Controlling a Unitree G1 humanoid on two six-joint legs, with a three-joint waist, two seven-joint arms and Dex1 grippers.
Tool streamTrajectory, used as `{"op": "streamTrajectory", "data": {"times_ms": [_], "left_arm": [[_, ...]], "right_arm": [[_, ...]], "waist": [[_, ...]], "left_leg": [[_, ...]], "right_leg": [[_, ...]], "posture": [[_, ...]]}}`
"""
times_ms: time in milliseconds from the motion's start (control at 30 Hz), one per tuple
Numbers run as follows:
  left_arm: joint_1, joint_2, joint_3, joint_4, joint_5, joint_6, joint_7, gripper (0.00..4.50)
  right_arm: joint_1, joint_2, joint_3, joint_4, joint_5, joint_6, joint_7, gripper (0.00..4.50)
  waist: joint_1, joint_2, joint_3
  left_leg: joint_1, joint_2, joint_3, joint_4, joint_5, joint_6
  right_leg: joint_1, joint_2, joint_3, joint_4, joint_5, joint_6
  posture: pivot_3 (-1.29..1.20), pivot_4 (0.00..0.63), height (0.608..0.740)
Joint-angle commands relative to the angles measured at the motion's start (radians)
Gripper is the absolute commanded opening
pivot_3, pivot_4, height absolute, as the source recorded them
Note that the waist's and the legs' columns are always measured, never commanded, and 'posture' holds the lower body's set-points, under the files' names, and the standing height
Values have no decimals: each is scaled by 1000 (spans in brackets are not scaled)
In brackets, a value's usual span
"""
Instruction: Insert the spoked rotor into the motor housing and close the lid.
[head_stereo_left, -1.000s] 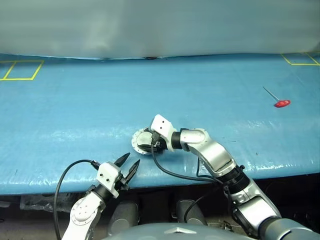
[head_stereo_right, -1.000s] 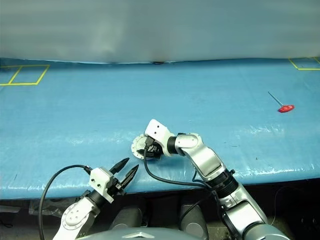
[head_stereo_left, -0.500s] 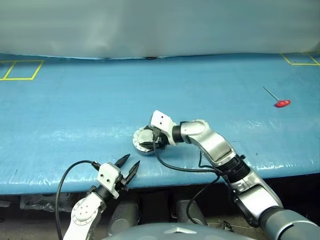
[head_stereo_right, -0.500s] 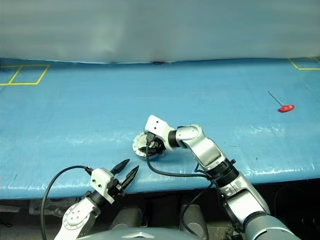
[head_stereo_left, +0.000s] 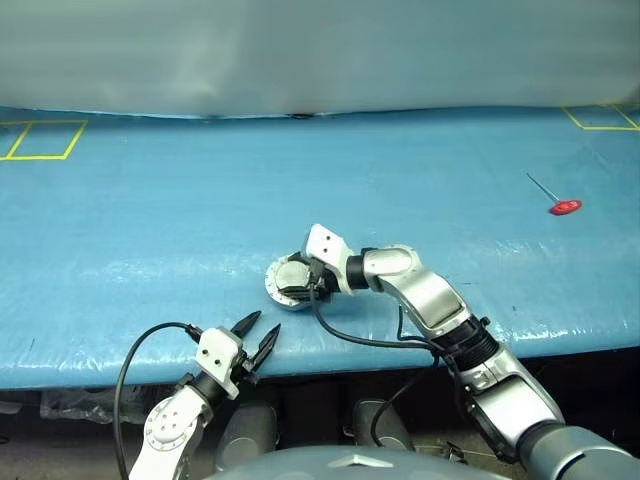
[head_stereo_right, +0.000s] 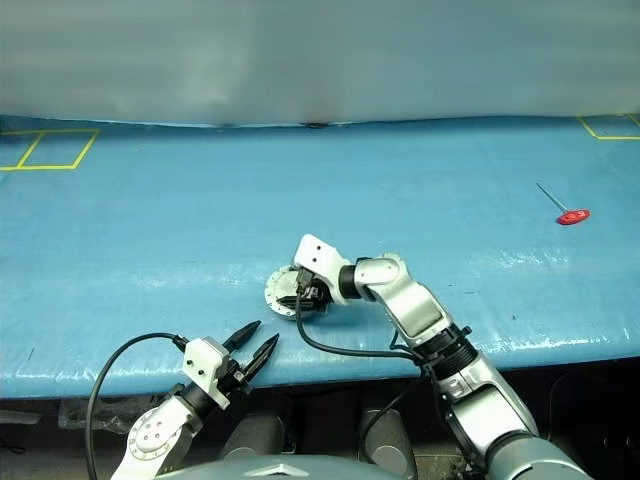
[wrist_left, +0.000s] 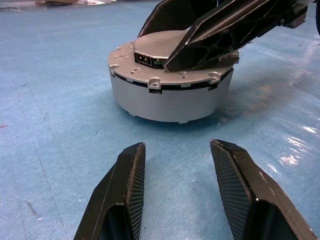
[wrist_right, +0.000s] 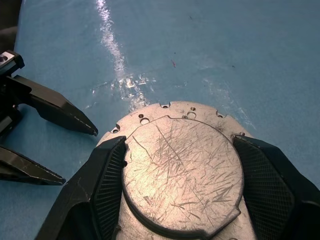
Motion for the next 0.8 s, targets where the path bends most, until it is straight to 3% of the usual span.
{"op": "streamTrajectory", "data": {"times_ms": [33, 800], "left_arm": [[-3, -4, -4, -2, -22, -27, -11, 2248], [-14, -8, -3, 13, -28, -23, -22, 2248]], "right_arm": [[30, 4, -7, -10, 9, -32, 8, 3056], [-70, 43, -48, 198, 16, -216, 114, 3056]], "waist": [[0, 0, 0], [-1, 0, 0]], "left_leg": [[0, 0, 0, 0, 0, 0], [0, 0, 0, 0, 0, 0]], "right_leg": [[0, 0, 0, 0, 0, 0], [1, 1, 0, 1, 0, 0]], "posture": [[0, 150, 740], [0, 150, 740]]}}
